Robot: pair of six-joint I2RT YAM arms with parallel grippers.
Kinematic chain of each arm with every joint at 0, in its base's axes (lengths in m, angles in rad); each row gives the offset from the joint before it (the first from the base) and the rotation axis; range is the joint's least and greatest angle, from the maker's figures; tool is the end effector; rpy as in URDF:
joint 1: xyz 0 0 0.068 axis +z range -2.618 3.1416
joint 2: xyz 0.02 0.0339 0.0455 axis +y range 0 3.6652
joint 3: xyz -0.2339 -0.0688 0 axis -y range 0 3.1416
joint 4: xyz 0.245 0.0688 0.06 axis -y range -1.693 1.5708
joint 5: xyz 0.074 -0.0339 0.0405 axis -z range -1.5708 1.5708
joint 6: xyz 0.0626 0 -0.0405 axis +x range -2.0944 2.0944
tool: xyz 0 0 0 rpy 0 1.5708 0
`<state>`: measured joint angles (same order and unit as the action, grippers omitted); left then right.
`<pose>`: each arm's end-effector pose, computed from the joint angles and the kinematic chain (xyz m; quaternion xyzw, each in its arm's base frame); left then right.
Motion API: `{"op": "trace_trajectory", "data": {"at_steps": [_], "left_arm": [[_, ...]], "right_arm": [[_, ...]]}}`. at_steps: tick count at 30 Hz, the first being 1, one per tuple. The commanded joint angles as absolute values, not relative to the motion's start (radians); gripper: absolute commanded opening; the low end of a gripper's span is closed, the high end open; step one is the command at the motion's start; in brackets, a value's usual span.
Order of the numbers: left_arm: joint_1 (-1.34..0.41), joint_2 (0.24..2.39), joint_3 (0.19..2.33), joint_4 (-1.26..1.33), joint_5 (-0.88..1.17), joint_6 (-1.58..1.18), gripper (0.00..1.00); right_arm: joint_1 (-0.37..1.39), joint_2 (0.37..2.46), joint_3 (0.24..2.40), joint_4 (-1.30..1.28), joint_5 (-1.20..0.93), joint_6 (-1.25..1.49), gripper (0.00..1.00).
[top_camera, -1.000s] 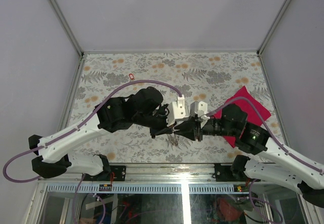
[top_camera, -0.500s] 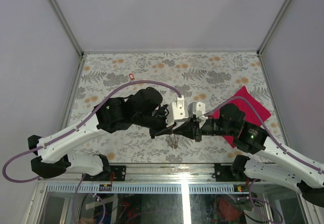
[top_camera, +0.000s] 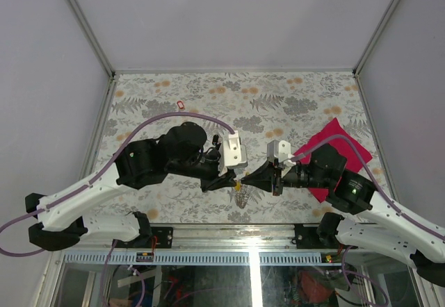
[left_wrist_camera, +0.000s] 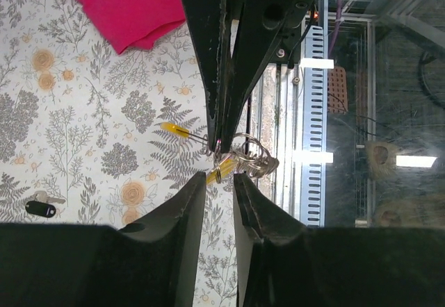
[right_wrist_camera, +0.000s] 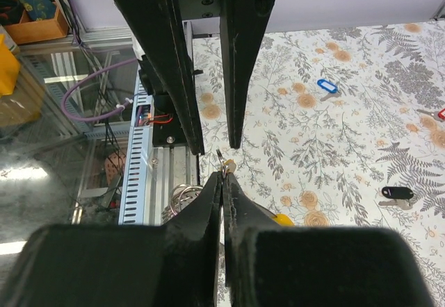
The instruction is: Put the keys on the keyring
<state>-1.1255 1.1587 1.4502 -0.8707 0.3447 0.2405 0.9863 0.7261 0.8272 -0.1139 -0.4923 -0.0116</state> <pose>0.0907 -0.2392 0.3829 0.6102 0.6207 -0.3370 0.3589 0.0923 0.1931 0.3516 -0.4806 0.5241 0.4723 0.5209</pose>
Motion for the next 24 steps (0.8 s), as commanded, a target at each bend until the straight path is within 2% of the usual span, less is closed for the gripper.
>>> {"op": "trace_trajectory", "data": {"at_steps": [1, 6, 12, 15, 24], "left_arm": [[-1.131, 1.133, 1.416, -0.763, 0.376, 0.222, 0.24], [-1.131, 1.128, 1.405, -0.737, 0.383, 0.215, 0.25], [-1.131, 1.134, 1.405, -0.735, 0.381, 0.216, 0.06], [-1.131, 1.137, 1.415, -0.74, 0.382, 0.221, 0.0], [-1.132, 1.138, 1.43, -0.747, 0.378, 0.235, 0.0]], "right_arm": [[0.985, 0.705, 0.874, -0.029, -0.517, 0.01, 0.0], [0.986, 0.703, 0.878, -0.028, -0.515, 0.015, 0.0], [0.985, 0.698, 0.882, -0.022, -0.515, 0.02, 0.0], [0.985, 0.688, 0.89, -0.021, -0.512, 0.021, 0.0], [0.986, 0.652, 0.902, -0.002, -0.483, 0.034, 0.0]]}}
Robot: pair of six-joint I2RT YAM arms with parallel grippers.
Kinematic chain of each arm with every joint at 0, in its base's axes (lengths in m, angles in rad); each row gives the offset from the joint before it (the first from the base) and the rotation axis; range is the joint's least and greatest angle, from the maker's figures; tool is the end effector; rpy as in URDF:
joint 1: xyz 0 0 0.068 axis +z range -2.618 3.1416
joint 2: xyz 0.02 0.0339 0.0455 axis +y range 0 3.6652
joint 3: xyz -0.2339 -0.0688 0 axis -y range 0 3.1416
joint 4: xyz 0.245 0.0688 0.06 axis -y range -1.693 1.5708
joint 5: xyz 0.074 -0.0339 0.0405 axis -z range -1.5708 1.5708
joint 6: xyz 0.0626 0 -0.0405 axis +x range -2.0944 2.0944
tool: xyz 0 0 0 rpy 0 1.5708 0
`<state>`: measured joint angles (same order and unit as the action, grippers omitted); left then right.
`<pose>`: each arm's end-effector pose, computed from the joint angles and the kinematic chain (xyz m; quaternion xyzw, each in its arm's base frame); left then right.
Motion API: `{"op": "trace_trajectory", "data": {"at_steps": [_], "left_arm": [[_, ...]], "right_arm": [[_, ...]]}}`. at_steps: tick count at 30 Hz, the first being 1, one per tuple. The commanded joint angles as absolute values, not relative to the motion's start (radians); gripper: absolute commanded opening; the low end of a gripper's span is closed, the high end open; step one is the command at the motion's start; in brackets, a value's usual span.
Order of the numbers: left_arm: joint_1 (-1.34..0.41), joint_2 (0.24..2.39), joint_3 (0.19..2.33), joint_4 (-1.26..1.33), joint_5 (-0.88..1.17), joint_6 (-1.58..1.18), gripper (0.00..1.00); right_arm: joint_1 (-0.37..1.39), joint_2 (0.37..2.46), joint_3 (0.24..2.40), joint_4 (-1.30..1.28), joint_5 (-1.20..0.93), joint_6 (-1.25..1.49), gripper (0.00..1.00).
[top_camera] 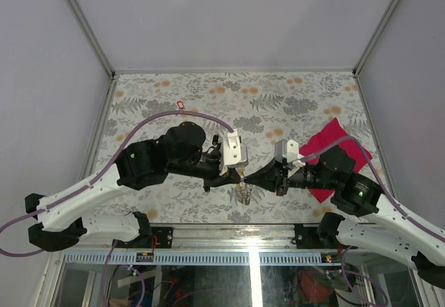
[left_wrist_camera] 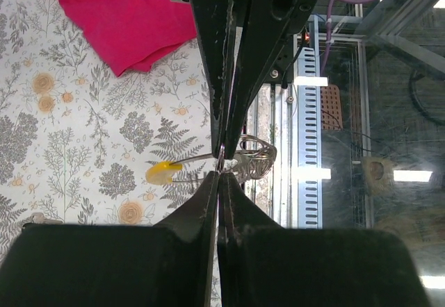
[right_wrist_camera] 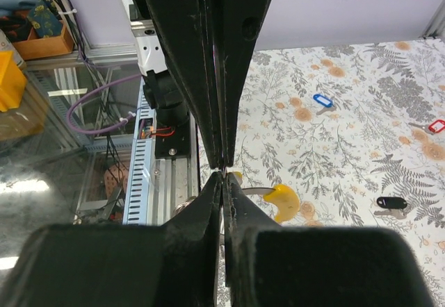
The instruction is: Put the keys on the keyring
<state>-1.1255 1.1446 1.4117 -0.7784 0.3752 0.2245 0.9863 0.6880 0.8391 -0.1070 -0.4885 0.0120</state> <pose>0.0909 -0.2437 0.3843 0.6034 0.6030 -0.3610 0.3768 0.0868 0.1844 0.3639 -0.4684 0.5110 0.4824 0.5355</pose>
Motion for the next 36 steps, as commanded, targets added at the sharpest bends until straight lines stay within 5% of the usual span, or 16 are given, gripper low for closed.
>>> {"op": "trace_trajectory", "data": {"at_steps": [1, 27, 36], "left_arm": [[-1.132, 1.137, 1.43, -0.748, 0.377, 0.235, 0.0], [-1.132, 0.964, 1.185, -0.242, 0.457, 0.036, 0.01], [-1.131, 0.901, 1.118, -0.107, 0.434, -0.015, 0.19]], "right_arm": [[0.986, 0.649, 0.9, 0.009, -0.478, 0.04, 0.0], [0.985, 0.549, 0.547, 0.806, -0.275, 0.335, 0.0], [0.985, 0.549, 0.539, 0.834, -0.328, 0.299, 0.0]]}}
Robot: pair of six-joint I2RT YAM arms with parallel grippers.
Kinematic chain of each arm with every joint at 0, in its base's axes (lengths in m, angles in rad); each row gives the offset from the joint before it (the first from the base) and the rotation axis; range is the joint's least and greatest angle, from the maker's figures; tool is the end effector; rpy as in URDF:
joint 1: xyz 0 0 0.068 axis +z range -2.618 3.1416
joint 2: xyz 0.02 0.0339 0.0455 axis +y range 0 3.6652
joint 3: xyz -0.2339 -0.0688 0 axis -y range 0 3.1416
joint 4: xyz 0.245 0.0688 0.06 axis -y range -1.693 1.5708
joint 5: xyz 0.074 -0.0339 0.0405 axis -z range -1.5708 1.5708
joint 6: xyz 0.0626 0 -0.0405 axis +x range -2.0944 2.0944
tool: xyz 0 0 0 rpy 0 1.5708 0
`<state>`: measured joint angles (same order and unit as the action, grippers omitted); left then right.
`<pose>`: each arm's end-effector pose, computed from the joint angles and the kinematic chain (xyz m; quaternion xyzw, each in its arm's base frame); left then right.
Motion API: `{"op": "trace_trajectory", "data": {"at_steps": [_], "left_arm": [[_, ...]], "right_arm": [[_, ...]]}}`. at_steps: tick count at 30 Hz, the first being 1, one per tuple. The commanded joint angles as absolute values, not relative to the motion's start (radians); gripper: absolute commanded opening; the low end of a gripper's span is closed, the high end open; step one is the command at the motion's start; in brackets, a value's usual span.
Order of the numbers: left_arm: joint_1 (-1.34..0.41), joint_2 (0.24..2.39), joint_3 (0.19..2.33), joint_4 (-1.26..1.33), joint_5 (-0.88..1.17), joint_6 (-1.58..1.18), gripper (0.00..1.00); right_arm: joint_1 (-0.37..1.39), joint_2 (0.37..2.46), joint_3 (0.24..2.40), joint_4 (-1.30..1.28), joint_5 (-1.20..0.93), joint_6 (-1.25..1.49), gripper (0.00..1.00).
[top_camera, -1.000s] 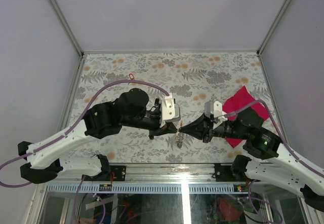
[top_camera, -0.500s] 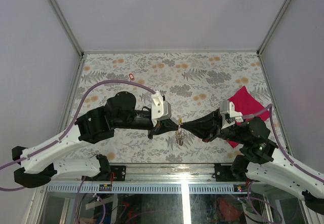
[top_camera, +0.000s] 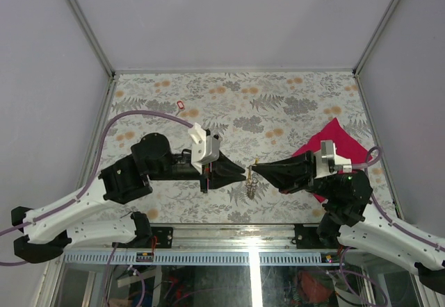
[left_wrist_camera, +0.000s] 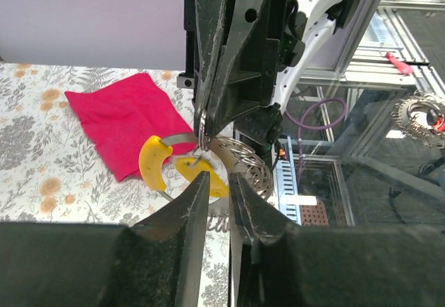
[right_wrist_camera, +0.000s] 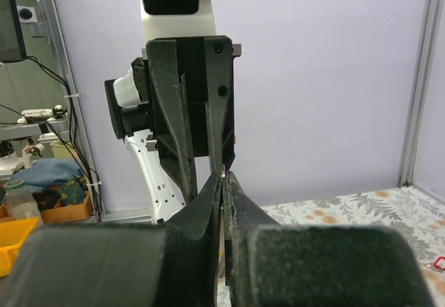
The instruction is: Put the keys on the keyring
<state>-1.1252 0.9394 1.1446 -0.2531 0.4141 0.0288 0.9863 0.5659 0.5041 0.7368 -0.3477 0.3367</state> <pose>0.0810 -0.2281 0.4047 0.5053 0.5163 -0.4789 0.4987 0.0785 0.1573 0.3667 -0.2839 0.3545 0.6045 0.6545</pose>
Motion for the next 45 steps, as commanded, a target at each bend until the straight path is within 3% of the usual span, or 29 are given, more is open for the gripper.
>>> {"op": "trace_trajectory", "data": {"at_steps": [1, 12, 45], "left_arm": [[-1.133, 0.892, 1.108, -0.083, 0.428, -0.022, 0.21], [-1.131, 0.858, 1.003, 0.146, 0.425, -0.093, 0.29], [-1.132, 0.903, 0.988, 0.155, 0.464, -0.096, 0.25]], "right_arm": [[0.986, 0.543, 0.541, 0.82, -0.335, 0.286, 0.0], [0.986, 0.534, 0.595, 0.702, -0.431, 0.237, 0.0], [0.985, 0.563, 0.632, 0.739, -0.479, 0.285, 0.0]]}}
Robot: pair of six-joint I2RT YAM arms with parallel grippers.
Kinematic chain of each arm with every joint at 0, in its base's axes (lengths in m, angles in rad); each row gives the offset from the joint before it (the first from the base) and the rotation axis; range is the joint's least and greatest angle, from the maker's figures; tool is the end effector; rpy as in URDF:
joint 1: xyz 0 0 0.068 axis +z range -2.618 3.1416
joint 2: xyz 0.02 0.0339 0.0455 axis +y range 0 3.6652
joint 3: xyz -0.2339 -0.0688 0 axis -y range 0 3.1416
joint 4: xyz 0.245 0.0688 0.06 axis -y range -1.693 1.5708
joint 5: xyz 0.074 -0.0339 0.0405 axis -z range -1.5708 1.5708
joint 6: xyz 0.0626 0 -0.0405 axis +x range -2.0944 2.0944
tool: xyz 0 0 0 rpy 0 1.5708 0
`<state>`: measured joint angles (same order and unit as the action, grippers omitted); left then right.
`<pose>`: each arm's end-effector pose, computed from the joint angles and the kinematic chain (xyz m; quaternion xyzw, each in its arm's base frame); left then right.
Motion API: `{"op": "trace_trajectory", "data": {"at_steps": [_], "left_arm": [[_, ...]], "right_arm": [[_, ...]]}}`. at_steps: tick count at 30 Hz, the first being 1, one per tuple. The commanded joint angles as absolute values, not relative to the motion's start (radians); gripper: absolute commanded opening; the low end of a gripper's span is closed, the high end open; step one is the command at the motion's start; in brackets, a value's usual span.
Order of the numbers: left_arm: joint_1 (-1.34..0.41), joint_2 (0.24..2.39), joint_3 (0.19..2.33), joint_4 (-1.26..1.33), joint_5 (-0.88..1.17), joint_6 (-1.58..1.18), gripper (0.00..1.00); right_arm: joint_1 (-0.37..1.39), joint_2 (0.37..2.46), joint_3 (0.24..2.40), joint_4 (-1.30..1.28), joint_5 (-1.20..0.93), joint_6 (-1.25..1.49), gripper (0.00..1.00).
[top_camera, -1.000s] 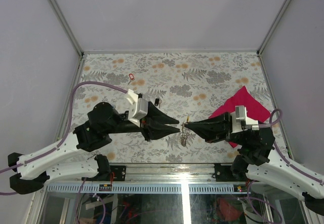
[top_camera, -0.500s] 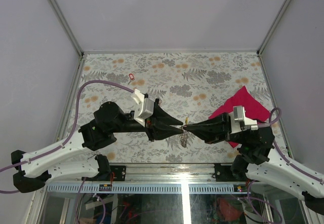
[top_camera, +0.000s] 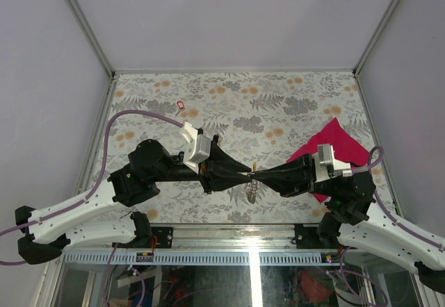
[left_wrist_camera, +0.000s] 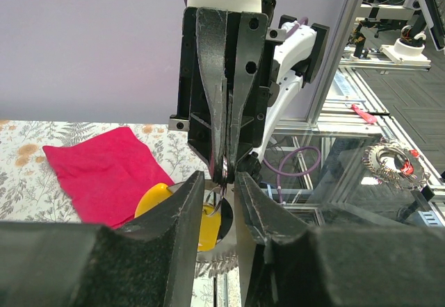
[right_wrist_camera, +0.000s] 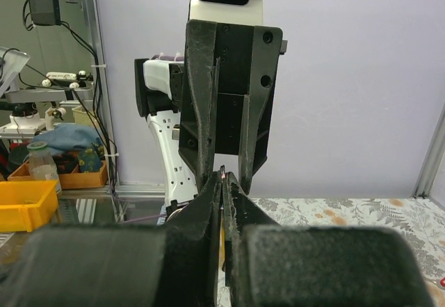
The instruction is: Put the keys on the keyring
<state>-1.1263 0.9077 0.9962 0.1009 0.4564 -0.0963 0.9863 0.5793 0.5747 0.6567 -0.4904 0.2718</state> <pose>0.0794 -0.2309 0.4038 0.4574 0.4542 -0.5489 0.5321 0.0705 0.1599 0.3788 -0.3543 0.3269 0.5986 0.6398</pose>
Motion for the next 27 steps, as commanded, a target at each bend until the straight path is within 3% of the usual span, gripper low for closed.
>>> {"op": "trace_trajectory", "data": {"at_steps": [1, 8, 16, 27], "left_arm": [[-1.132, 0.901, 0.987, 0.156, 0.465, -0.096, 0.25], [-1.132, 0.88, 0.978, 0.147, 0.452, -0.095, 0.24], [-1.131, 0.884, 0.985, 0.138, 0.449, -0.092, 0.17], [-1.131, 0.899, 0.981, 0.155, 0.449, -0.091, 0.17]], "right_arm": [[0.985, 0.562, 0.633, 0.739, -0.477, 0.285, 0.0], [0.985, 0.562, 0.636, 0.74, -0.477, 0.29, 0.0], [0.986, 0.575, 0.641, 0.747, -0.488, 0.299, 0.0], [0.985, 0.575, 0.64, 0.718, -0.489, 0.296, 0.0]]}}
